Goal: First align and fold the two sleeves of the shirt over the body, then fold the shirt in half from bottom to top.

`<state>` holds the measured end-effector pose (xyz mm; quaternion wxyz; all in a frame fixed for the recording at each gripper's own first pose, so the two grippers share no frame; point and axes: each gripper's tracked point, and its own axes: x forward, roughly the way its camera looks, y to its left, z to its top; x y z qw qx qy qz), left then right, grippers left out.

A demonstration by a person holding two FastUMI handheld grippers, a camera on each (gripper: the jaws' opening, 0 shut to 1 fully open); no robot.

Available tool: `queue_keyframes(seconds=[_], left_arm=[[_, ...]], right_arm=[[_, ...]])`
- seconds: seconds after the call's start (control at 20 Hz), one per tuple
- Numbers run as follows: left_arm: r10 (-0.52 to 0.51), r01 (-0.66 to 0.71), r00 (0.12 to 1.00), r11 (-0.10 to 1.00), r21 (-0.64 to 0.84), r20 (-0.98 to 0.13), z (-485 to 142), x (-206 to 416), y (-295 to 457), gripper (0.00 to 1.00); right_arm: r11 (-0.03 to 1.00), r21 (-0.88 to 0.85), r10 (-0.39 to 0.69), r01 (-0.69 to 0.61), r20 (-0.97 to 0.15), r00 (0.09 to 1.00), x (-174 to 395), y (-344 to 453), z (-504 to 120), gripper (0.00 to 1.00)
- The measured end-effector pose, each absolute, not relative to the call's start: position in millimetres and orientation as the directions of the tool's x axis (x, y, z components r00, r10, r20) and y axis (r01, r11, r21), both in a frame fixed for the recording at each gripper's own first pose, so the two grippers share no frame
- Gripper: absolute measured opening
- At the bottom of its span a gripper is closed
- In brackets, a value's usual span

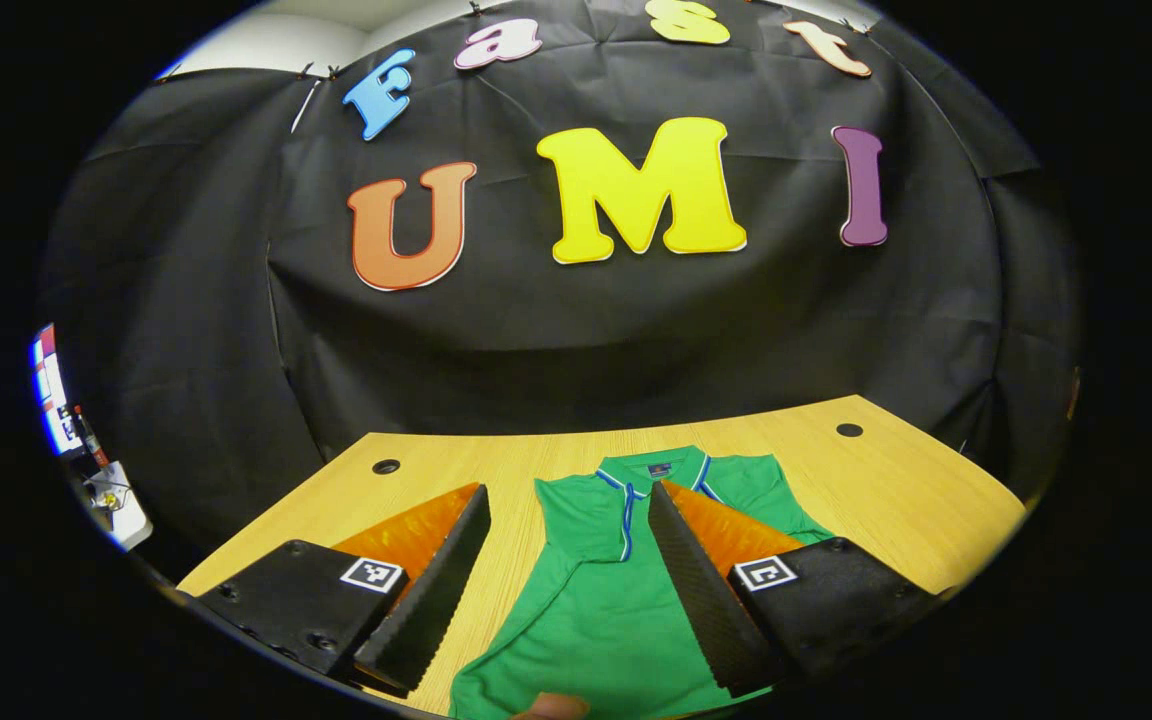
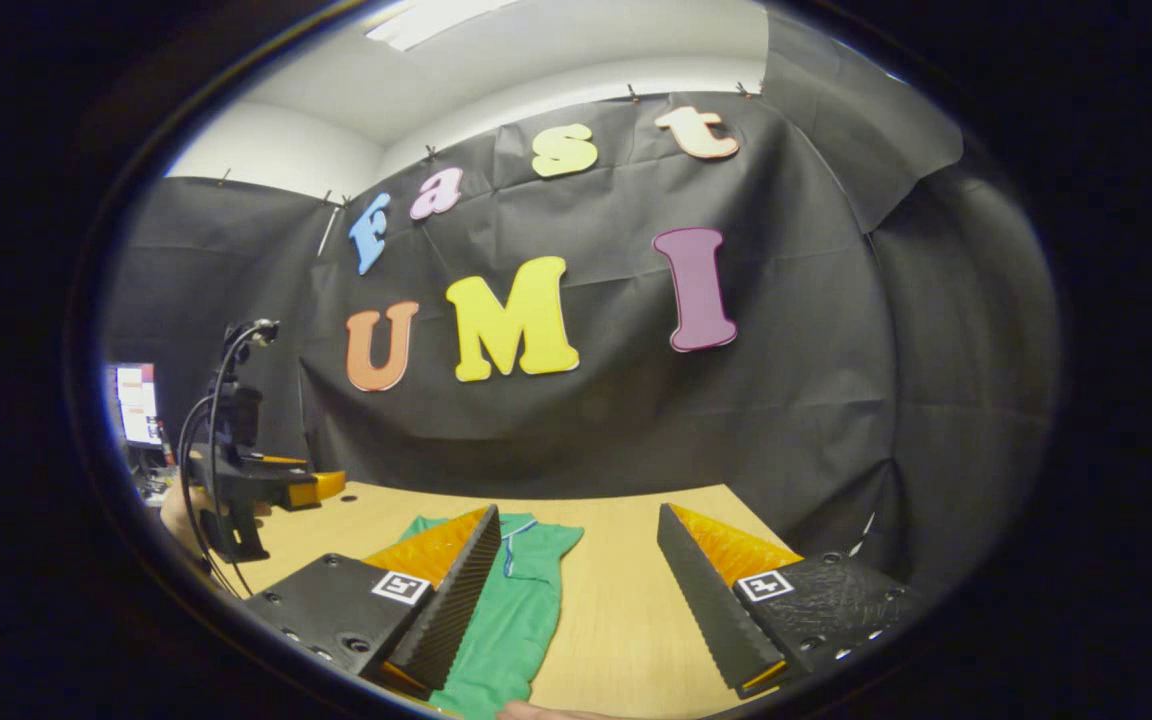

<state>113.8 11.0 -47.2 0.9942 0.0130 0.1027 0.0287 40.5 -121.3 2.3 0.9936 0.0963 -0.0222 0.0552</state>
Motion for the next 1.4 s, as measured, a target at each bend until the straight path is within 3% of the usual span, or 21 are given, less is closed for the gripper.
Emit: queue_keyframes(seconds=[0.2,0.25,0.3,0.55,0.7,0.75,0.8,1.1,1.4], left_arm=[[0.055,-0.059,0.981,0.998,-0.014,-0.186,-58.0,72.2,20.3,1.00],[0.057,-0.062,0.983,0.998,-0.021,-0.174,-58.8,63.5,25.3,1.00],[0.053,-0.058,0.985,0.998,-0.023,-0.166,-62.1,54.4,28.8,1.00],[0.068,-0.073,0.982,0.997,-0.022,-0.179,-94.1,15.4,57.0,1.00],[0.094,-0.098,0.981,0.995,-0.015,-0.170,-113.4,-1.7,77.6,1.00],[0.099,-0.103,0.980,0.995,-0.012,-0.173,-121.3,-6.9,82.2,1.00],[0.103,-0.106,0.978,0.994,-0.009,-0.180,-130.9,-11.9,85.8,1.00],[0.100,-0.104,0.962,0.995,-0.006,-0.254,-191.9,-42.0,90.7,1.00],[0.072,-0.082,0.938,0.996,-0.015,-0.339,-228.7,-63.2,86.8,1.00]], right_arm=[[0.987,0.144,0.064,-0.067,0.028,0.998,39.0,-119.2,1.5,0.95],[0.988,0.143,0.052,-0.055,0.023,0.998,37.0,-118.5,2.7,0.91],[0.989,0.143,0.047,-0.050,0.023,0.999,33.7,-115.6,3.8,0.95],[0.993,0.089,0.081,-0.082,0.015,0.997,11.9,-87.2,-8.3,0.95],[0.990,0.072,0.118,-0.117,-0.006,0.993,-4.5,-67.1,-33.9,0.92],[0.989,0.078,0.124,-0.123,-0.009,0.992,-9.3,-61.7,-41.0,0.99],[0.988,0.088,0.131,-0.129,-0.007,0.991,-13.3,-55.1,-48.8,0.95],[0.992,0.101,0.086,-0.081,-0.041,0.995,-30.9,-42.6,-113.7,0.95],[0.989,0.114,0.121,-0.098,-0.216,0.969,-41.7,-32.9,-202.8,0.95]])
